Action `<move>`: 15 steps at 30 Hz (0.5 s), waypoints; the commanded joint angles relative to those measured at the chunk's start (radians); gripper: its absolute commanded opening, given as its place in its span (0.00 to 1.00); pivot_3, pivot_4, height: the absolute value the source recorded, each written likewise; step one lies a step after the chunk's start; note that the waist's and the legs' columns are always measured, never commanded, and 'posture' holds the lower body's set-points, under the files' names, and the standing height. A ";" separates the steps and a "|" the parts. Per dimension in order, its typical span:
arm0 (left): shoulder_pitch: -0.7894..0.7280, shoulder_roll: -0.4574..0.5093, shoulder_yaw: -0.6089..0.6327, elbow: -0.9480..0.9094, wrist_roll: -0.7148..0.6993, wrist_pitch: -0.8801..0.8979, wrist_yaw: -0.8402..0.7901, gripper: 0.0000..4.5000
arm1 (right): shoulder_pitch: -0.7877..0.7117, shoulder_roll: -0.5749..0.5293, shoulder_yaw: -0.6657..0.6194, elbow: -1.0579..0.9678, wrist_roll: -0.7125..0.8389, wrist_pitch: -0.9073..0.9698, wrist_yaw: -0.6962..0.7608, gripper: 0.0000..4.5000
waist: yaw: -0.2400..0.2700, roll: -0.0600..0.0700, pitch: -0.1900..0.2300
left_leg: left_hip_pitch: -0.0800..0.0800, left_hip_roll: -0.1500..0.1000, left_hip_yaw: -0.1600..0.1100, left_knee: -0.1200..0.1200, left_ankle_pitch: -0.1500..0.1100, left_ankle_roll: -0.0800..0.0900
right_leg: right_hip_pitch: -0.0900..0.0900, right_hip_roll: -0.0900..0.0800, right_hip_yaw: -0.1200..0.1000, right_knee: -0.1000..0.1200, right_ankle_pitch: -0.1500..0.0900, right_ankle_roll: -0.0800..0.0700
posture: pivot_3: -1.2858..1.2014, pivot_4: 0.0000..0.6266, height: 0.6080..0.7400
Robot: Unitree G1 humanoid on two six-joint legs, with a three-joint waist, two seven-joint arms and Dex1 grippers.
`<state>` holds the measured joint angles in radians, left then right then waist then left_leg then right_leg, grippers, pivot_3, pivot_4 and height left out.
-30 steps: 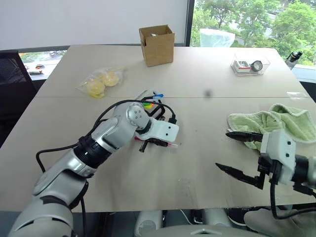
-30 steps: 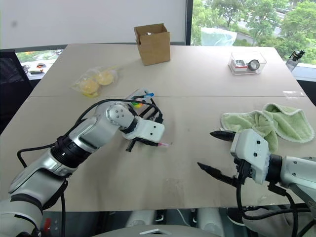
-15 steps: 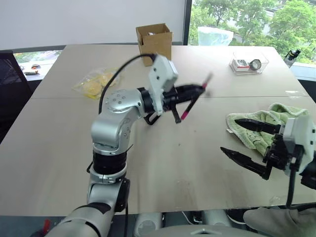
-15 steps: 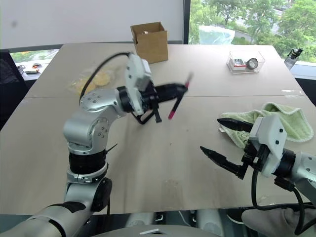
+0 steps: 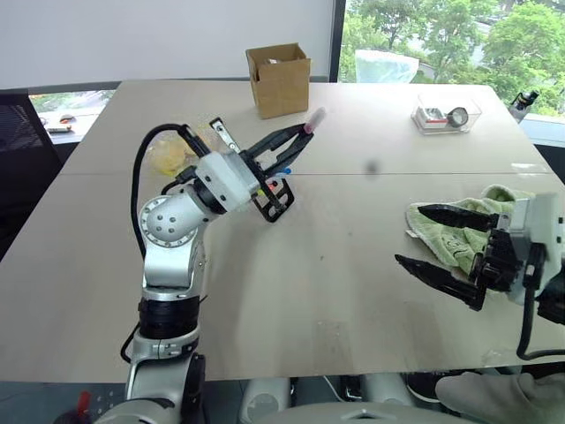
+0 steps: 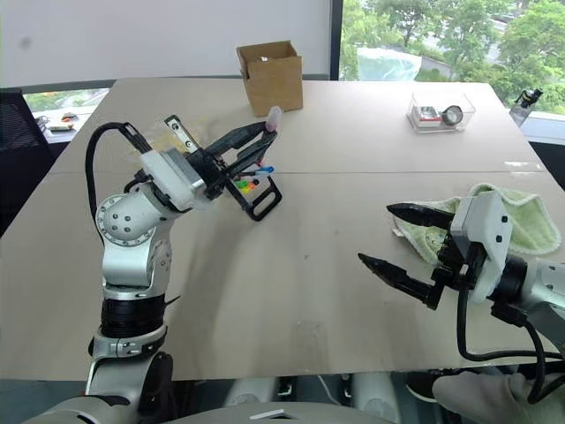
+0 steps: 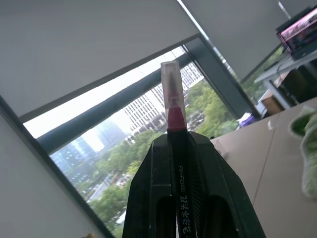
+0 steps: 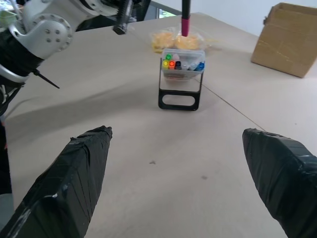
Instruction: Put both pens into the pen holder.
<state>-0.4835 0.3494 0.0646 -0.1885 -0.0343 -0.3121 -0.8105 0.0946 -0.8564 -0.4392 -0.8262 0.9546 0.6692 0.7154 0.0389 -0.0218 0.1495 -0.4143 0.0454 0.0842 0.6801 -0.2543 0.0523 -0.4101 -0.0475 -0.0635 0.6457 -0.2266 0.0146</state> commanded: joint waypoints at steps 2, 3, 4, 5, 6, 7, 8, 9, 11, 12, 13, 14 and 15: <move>-0.018 0.025 -0.040 0.097 0.076 -0.164 0.076 0.01 | -0.025 -0.005 -0.008 -0.017 0.022 -0.032 0.008 1.00 | 0.000 0.000 0.000 | 0.000 0.000 0.000 0.000 0.000 0.000 | 0.000 0.000 0.000 0.000 0.000 0.000 | 0.52 0.24 1.00; -0.015 0.026 -0.045 0.112 0.074 -0.175 0.086 0.01 | -0.026 -0.004 -0.009 -0.020 0.026 -0.034 0.007 1.00 | 0.000 0.000 0.000 | 0.000 0.000 0.000 0.000 0.000 0.001 | 0.000 -0.001 0.000 0.000 0.000 0.000 | 0.52 0.24 1.00; -0.014 0.029 -0.049 0.125 0.075 -0.187 0.097 0.01 | -0.026 -0.004 -0.009 -0.023 0.029 -0.034 0.005 1.00 | 0.000 0.000 0.000 | 0.000 0.000 0.000 0.000 -0.001 0.001 | 0.000 -0.001 0.000 0.000 0.000 0.000 | 0.52 0.24 1.00; -0.014 0.033 -0.052 0.138 0.078 -0.202 0.106 0.01 | -0.026 -0.004 -0.009 -0.027 0.030 -0.036 0.003 1.00 | 0.000 0.000 0.000 | 0.000 0.000 0.000 0.000 -0.001 0.001 | 0.000 -0.001 0.000 0.000 0.000 0.000 | 0.52 0.24 1.00; -0.013 0.039 -0.053 0.145 0.083 -0.214 0.114 0.01 | -0.025 -0.004 -0.010 -0.030 0.033 -0.037 0.001 1.00 | 0.000 0.000 0.000 | 0.000 0.000 0.000 0.000 -0.001 0.001 | 0.000 -0.001 0.000 0.000 0.000 0.000 | 0.52 0.24 1.00; -0.011 0.047 -0.050 0.155 0.083 -0.225 0.117 0.01 | -0.026 -0.004 -0.011 -0.032 0.037 -0.037 -0.003 1.00 | -0.001 0.000 0.000 | 0.000 0.000 0.000 0.000 -0.001 0.001 | 0.000 -0.001 0.000 0.000 0.000 0.000 | 0.52 0.24 1.00; -0.008 0.059 -0.052 0.171 0.081 -0.236 0.118 0.01 | -0.026 -0.004 -0.010 -0.033 0.040 -0.037 -0.006 1.00 | -0.001 0.000 0.000 | 0.000 0.000 0.000 0.000 -0.001 0.001 | 0.000 -0.001 0.000 0.000 0.000 0.000 | 0.52 0.24 1.00; -0.005 0.068 -0.054 0.182 0.078 -0.244 0.120 0.01 | -0.026 -0.005 -0.011 -0.035 0.042 -0.037 -0.009 1.00 | -0.001 0.000 0.000 | 0.000 0.001 0.000 0.000 -0.001 0.001 | 0.000 0.000 -0.001 0.000 0.000 0.000 | 0.52 0.24 1.00; -0.005 0.083 -0.058 0.211 0.076 -0.268 0.127 0.01 | -0.024 -0.004 -0.006 -0.035 0.041 -0.039 -0.013 1.00 | -0.001 0.000 0.000 | 0.000 0.001 0.000 0.000 -0.001 0.001 | 0.000 0.000 -0.001 0.000 0.000 0.000 | 0.52 0.24 1.00; -0.005 0.089 -0.059 0.227 0.075 -0.277 0.132 0.01 | -0.023 -0.003 -0.004 -0.035 0.039 -0.041 -0.014 1.00 | -0.001 0.000 0.000 | 0.000 0.001 0.000 0.000 -0.001 0.001 | 0.000 -0.001 -0.001 0.000 0.000 0.000 | 0.52 0.24 1.00; -0.005 0.096 -0.062 0.240 0.077 -0.287 0.135 0.01 | -0.023 -0.002 -0.002 -0.034 0.037 -0.042 -0.015 1.00 | -0.001 0.000 0.000 | 0.000 0.001 0.000 0.000 -0.001 0.001 | 0.000 -0.001 -0.001 0.000 0.000 0.000 | 0.52 0.24 1.00; -0.004 0.099 -0.065 0.252 0.069 -0.291 0.137 0.01 | -0.025 -0.002 0.000 -0.033 0.037 -0.042 -0.016 1.00 | -0.001 0.000 0.000 | 0.000 0.001 0.000 0.000 -0.001 0.001 | 0.000 -0.001 -0.001 0.000 0.000 0.000 | 0.52 0.24 1.00; -0.003 0.102 -0.068 0.261 0.064 -0.294 0.139 0.01 | -0.025 -0.003 0.000 -0.032 0.036 -0.043 -0.016 1.00 | -0.001 0.000 0.000 | 0.000 0.001 0.000 0.000 -0.001 0.001 | 0.000 -0.001 -0.001 0.000 0.000 0.000 | 0.52 0.24 1.00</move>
<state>-0.4856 0.4449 -0.0020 0.0773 0.0457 -0.5812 -0.6896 0.0794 -0.8562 -0.4286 -0.8311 0.9788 0.6494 0.7053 0.0383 -0.0217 0.1495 -0.4145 0.0461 0.0845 0.6801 -0.2548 0.0531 -0.4102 -0.0488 -0.0645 0.6455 -0.2265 0.0150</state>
